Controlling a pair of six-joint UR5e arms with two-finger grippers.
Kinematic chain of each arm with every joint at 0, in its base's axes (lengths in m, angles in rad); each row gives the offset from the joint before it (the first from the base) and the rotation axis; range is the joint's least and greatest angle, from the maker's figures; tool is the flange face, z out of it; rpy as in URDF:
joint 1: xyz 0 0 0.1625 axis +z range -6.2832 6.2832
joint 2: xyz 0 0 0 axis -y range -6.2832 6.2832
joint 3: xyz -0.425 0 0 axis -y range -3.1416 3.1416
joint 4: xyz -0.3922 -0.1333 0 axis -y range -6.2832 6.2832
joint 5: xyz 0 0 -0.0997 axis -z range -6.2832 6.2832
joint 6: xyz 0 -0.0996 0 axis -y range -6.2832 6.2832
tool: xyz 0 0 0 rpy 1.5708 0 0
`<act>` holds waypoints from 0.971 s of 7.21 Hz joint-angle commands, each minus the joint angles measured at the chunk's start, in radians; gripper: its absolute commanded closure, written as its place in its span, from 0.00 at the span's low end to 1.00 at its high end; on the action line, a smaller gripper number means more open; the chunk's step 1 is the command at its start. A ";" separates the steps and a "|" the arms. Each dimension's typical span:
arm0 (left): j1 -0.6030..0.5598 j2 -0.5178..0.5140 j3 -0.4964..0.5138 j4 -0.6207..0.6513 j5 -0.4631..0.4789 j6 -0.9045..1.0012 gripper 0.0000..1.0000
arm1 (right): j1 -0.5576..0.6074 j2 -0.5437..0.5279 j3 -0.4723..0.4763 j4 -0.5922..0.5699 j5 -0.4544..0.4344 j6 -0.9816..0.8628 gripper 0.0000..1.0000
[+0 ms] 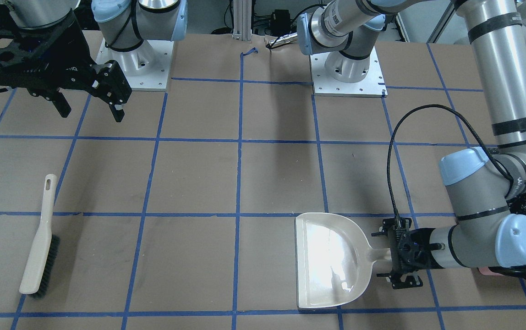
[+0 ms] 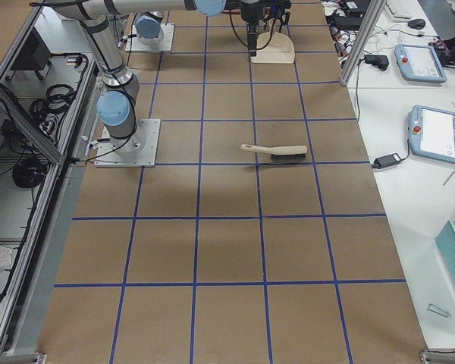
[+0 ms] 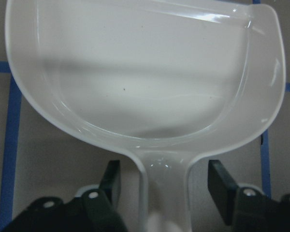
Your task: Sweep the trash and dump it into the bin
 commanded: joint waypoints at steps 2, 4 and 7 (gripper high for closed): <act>0.003 0.072 0.015 -0.014 0.014 -0.011 0.00 | 0.000 0.000 0.000 -0.001 0.000 0.000 0.00; 0.000 0.170 0.013 -0.081 0.036 -0.095 0.00 | 0.000 0.000 0.000 0.001 0.000 0.000 0.00; -0.014 0.284 0.010 -0.162 0.047 -0.393 0.00 | 0.000 0.000 0.000 0.001 0.000 0.000 0.00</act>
